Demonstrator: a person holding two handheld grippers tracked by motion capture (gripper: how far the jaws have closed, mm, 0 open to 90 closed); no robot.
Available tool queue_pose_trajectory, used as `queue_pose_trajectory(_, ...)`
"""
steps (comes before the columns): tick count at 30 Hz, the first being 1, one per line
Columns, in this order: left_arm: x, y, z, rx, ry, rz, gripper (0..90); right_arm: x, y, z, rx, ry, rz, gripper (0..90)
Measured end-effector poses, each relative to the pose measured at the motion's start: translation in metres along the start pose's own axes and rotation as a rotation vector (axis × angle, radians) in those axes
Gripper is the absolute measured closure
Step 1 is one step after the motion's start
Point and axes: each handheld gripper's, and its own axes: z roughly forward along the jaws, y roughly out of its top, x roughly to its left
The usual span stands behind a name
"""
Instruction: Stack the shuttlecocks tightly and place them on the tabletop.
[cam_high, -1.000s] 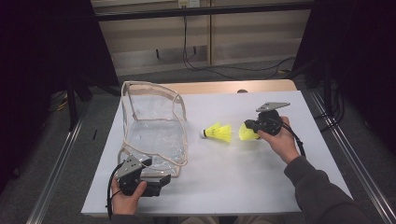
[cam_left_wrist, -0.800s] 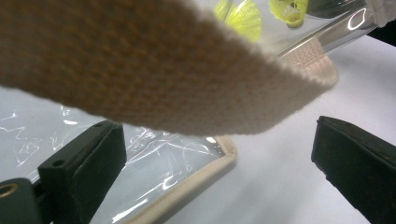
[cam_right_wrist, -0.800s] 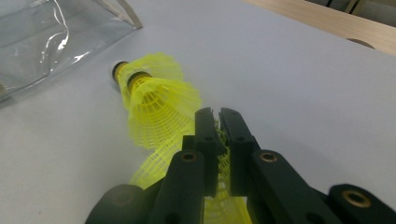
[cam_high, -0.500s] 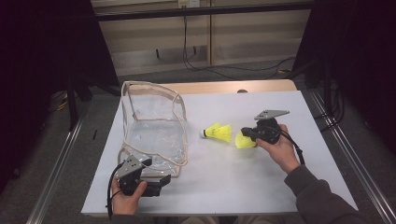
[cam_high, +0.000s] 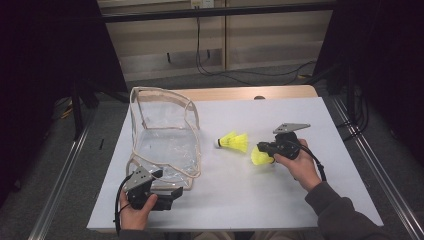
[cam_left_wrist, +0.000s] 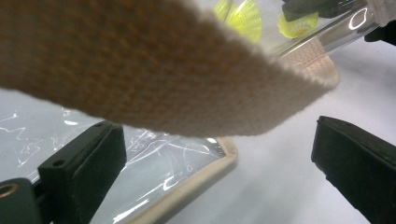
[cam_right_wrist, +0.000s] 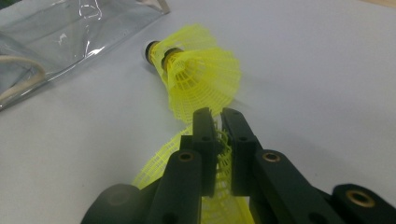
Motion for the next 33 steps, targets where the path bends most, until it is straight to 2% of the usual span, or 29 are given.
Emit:
queue_pose_trajectory(9, 0.000, 0.000, 0.000, -0.003, -0.002, -0.002, 3.1, -0.002, -0.003, 0.001, 0.005, -0.014, -0.001, 80.8)
queue_pose_trajectory(13, 0.000, 0.000, 0.000, -0.003, -0.003, -0.001, 3.0, -0.004, -0.003, 0.000, 0.008, -0.023, 0.000, 74.5)
queue_pose_trajectory(19, 0.000, 0.000, 0.000, -0.003, -0.003, -0.001, 3.0, -0.006, -0.003, -0.004, 0.006, -0.057, -0.020, 68.0)
queue_pose_trajectory(23, 0.000, 0.000, 0.000, -0.001, -0.002, -0.001, 3.0, -0.011, -0.003, -0.008, -0.004, -0.074, -0.007, 65.9)
queue_pose_trajectory(27, 0.000, 0.000, 0.000, -0.001, -0.001, -0.001, 3.1, -0.016, -0.003, -0.014, -0.001, -0.097, -0.009, 68.3)
queue_pose_trajectory(30, 0.000, 0.000, 0.000, -0.001, 0.000, 0.002, 3.0, -0.020, -0.002, -0.018, 0.005, -0.092, -0.005, 80.4)
queue_pose_trajectory(33, 0.000, 0.001, 0.000, -0.001, 0.000, 0.001, 3.1, -0.021, -0.001, -0.020, 0.006, -0.083, -0.013, 84.4)
